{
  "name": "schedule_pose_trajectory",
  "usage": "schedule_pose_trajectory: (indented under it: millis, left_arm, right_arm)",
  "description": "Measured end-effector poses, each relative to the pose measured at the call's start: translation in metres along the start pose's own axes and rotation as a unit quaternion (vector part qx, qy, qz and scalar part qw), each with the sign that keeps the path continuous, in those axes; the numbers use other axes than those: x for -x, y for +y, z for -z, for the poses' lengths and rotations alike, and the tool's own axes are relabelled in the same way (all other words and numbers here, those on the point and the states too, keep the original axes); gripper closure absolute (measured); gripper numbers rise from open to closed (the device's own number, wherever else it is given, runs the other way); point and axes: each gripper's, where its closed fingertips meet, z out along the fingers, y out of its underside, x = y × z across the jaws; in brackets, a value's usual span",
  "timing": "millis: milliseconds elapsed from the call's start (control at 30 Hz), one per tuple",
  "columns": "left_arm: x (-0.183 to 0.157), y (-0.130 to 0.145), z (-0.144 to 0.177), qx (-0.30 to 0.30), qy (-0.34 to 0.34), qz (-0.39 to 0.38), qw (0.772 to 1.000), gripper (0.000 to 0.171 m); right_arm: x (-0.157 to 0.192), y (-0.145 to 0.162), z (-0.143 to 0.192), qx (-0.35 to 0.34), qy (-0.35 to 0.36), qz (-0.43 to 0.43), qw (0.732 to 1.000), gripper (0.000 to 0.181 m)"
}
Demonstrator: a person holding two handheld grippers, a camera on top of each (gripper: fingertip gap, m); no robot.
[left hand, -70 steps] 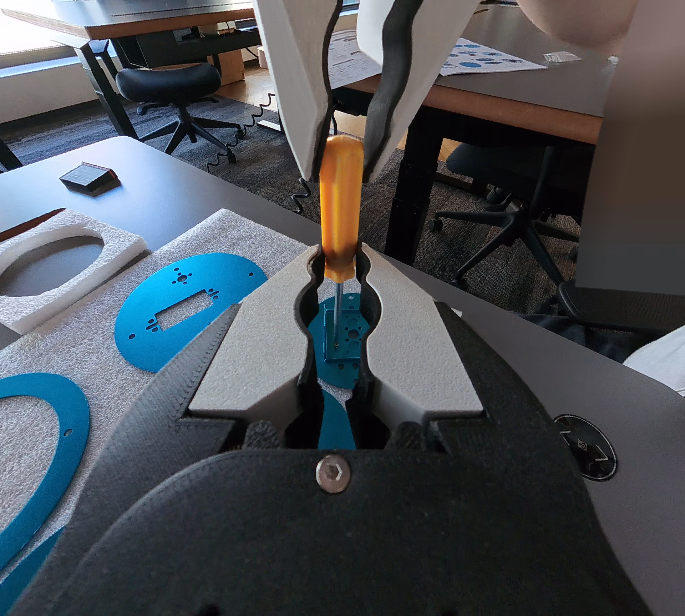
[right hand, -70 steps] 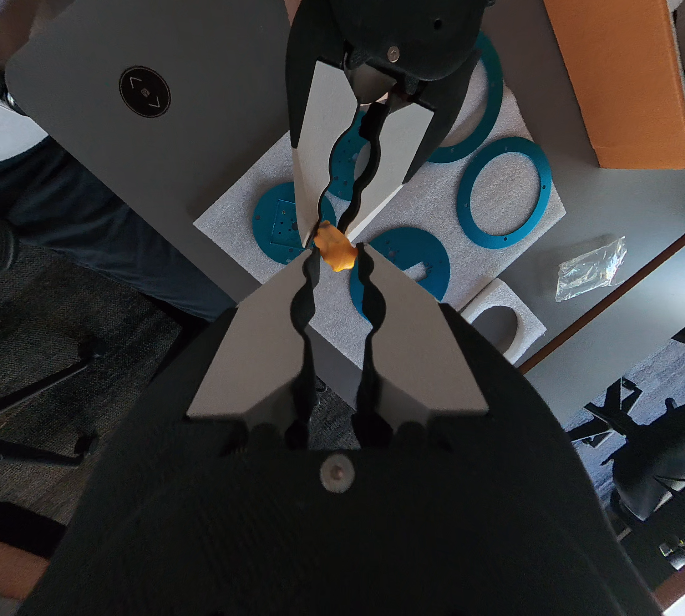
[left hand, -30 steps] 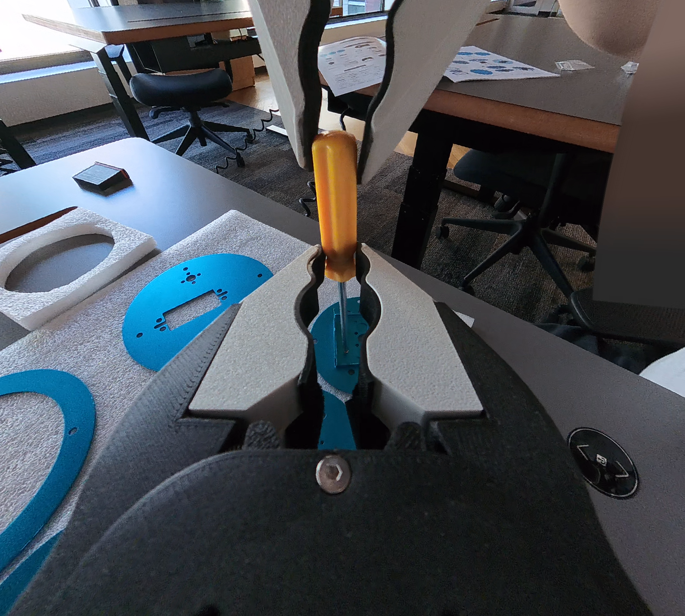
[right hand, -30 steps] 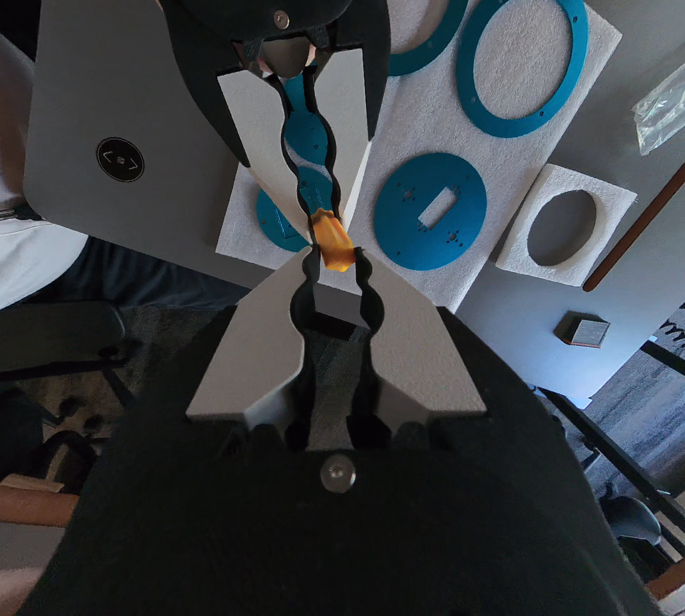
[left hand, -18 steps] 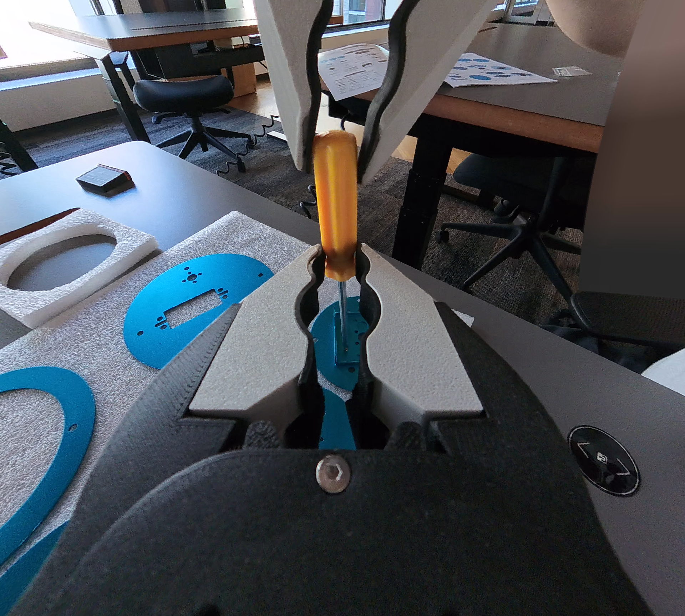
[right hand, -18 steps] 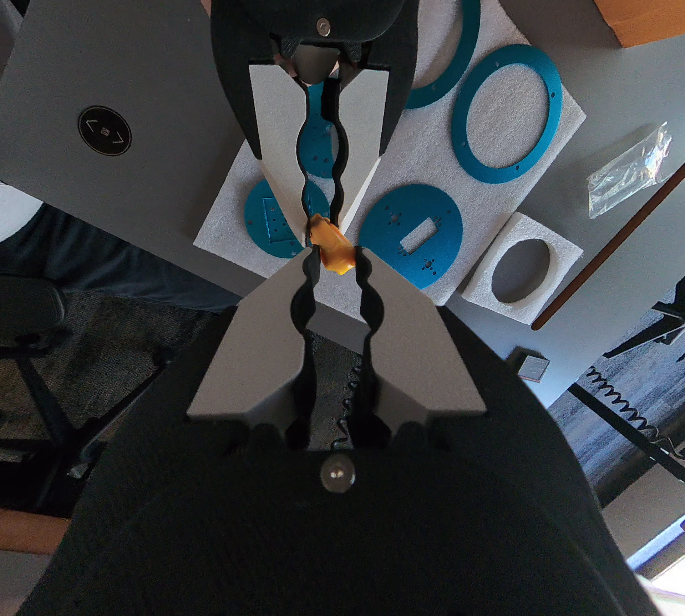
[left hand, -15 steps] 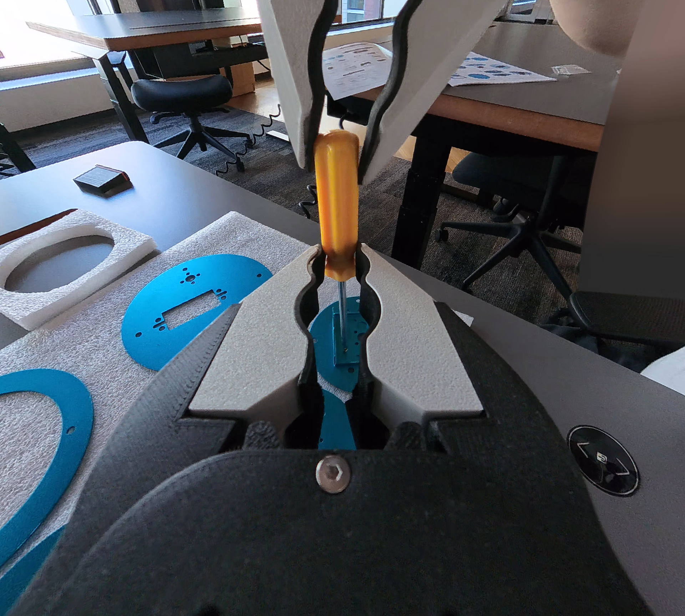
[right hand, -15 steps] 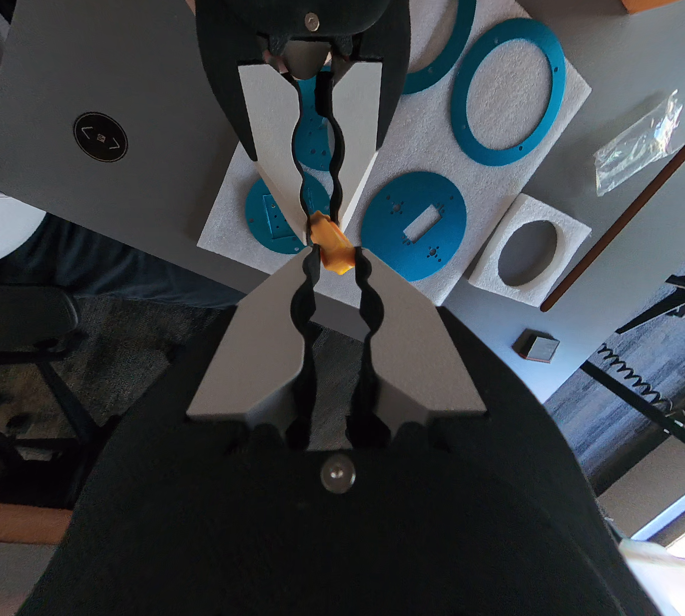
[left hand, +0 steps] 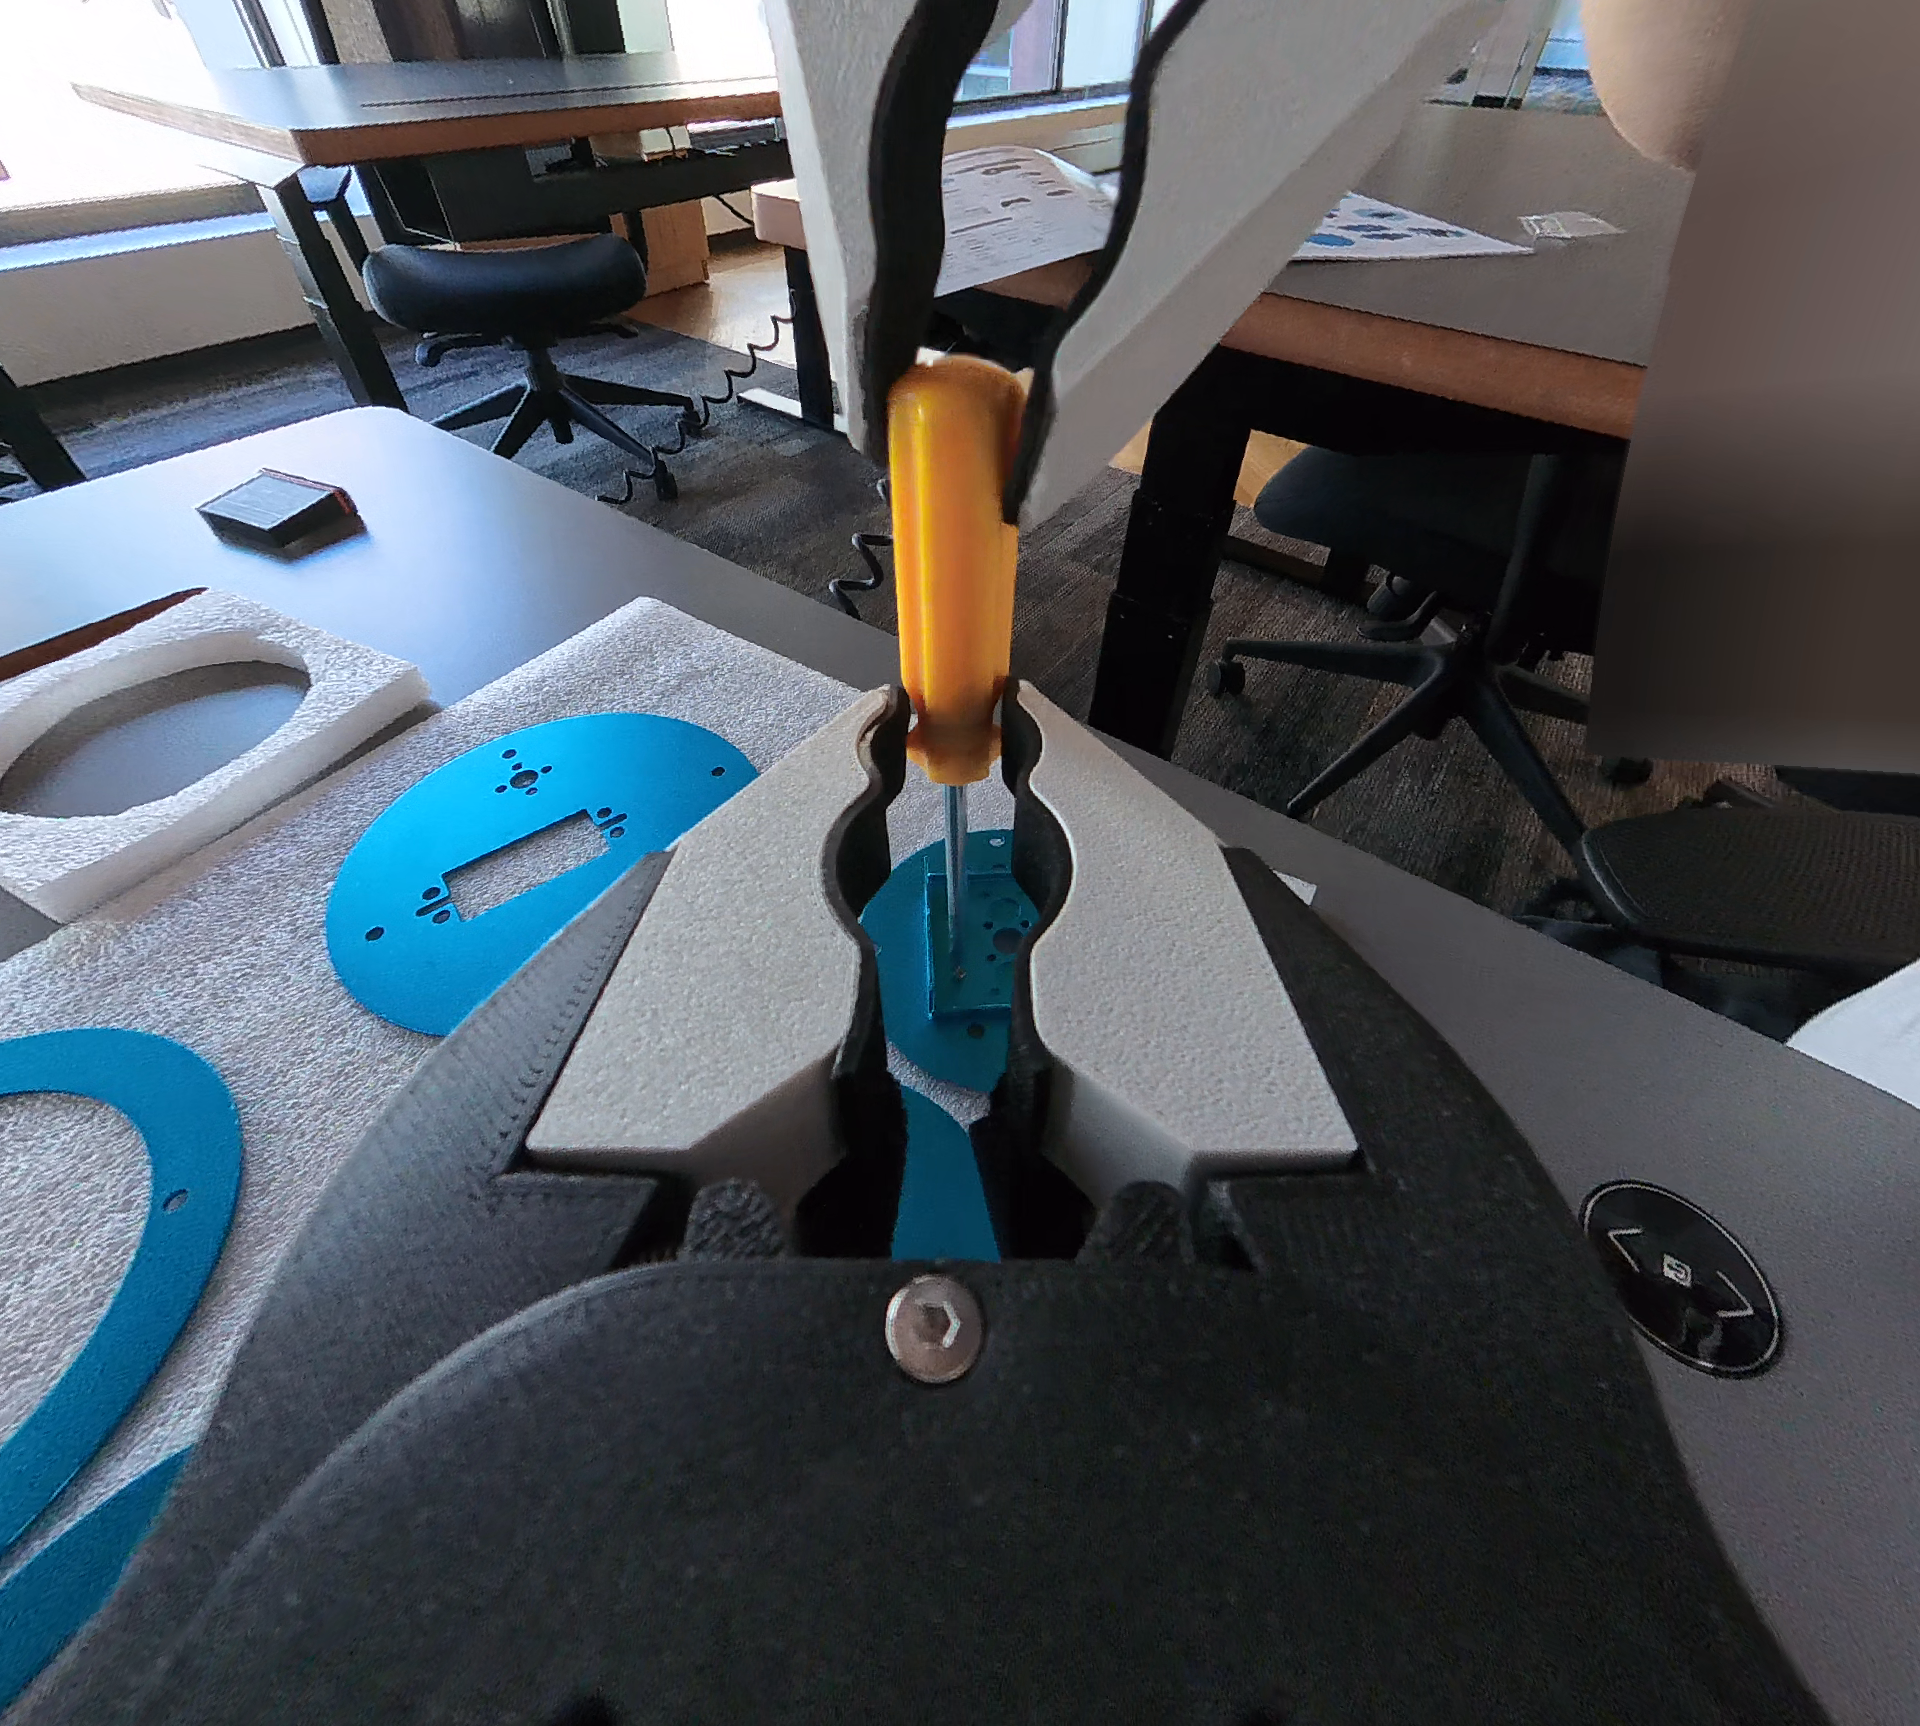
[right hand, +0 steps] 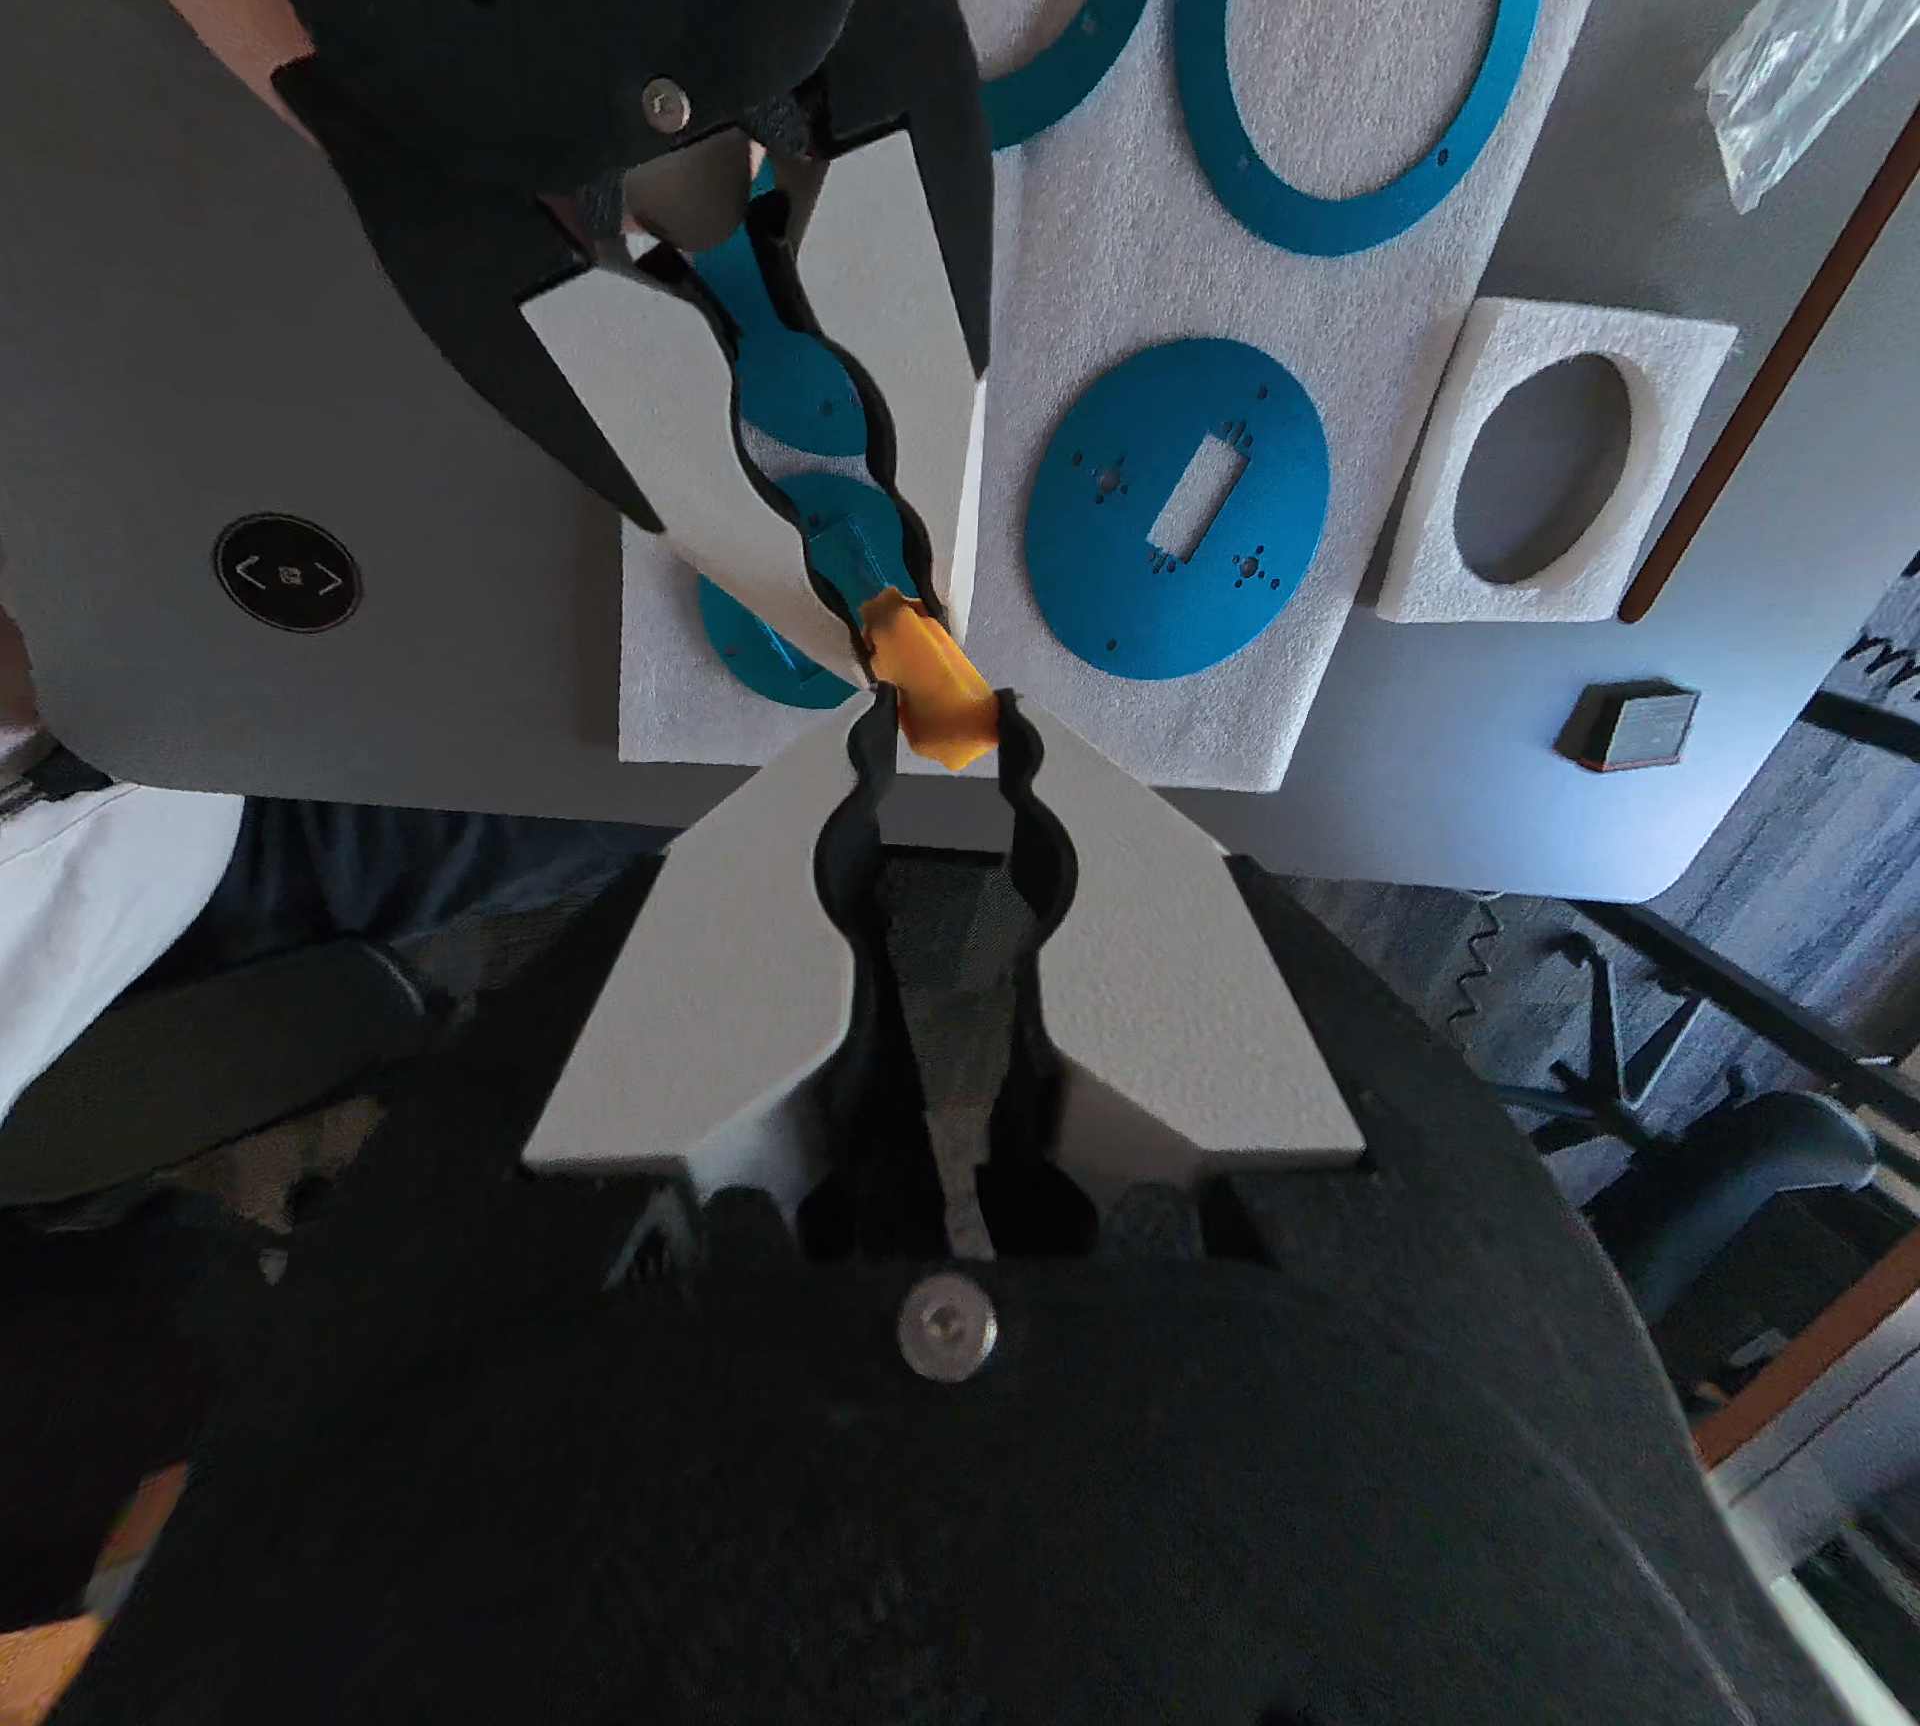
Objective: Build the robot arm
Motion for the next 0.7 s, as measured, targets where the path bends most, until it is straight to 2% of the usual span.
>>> schedule_pose_trajectory:
  millis: [133, 200, 300, 367, 433, 500, 600, 700]
  left_arm:
    - [0.0, 0.0, 0.0, -0.003, 0.003, 0.0, 1.0, 0.155]
    - [0.0, 0.0, -0.001, -0.002, 0.003, -0.002, 1.0, 0.155]
    - [-0.001, 0.0, -0.001, 0.001, 0.004, -0.007, 1.0, 0.155]
    - [-0.002, 0.0, -0.002, 0.001, 0.004, -0.009, 1.0, 0.156]
    - [-0.003, 0.0, -0.003, 0.002, 0.006, -0.012, 1.0, 0.155]
    - [-0.003, 0.0, -0.003, 0.004, 0.008, -0.015, 1.0, 0.155]
    - [-0.004, 0.0, -0.003, 0.004, 0.009, -0.017, 1.0, 0.156]
    - [-0.003, 0.0, -0.004, 0.004, 0.01, -0.012, 1.0, 0.155]
  right_arm:
    - [0.003, -0.005, 0.006, -0.054, -0.027, 0.097, 0.993, 0.151]
    - [-0.004, -0.003, 0.01, -0.085, -0.021, 0.154, 0.984, 0.15]
    - [0.001, -0.007, 0.016, -0.145, -0.027, 0.256, 0.955, 0.148]
    - [0.007, -0.002, 0.013, -0.148, -0.035, 0.305, 0.94, 0.148]
    - [0.004, 0.003, 0.007, -0.123, -0.036, 0.312, 0.941, 0.148]
    - [0.005, 0.004, 0.004, -0.114, -0.044, 0.309, 0.943, 0.163]
    - [0.005, 0.005, 0.004, -0.109, -0.052, 0.3, 0.946, 0.164]
    - [0.003, 0.007, 0.003, -0.086, -0.058, 0.254, 0.962, 0.164]
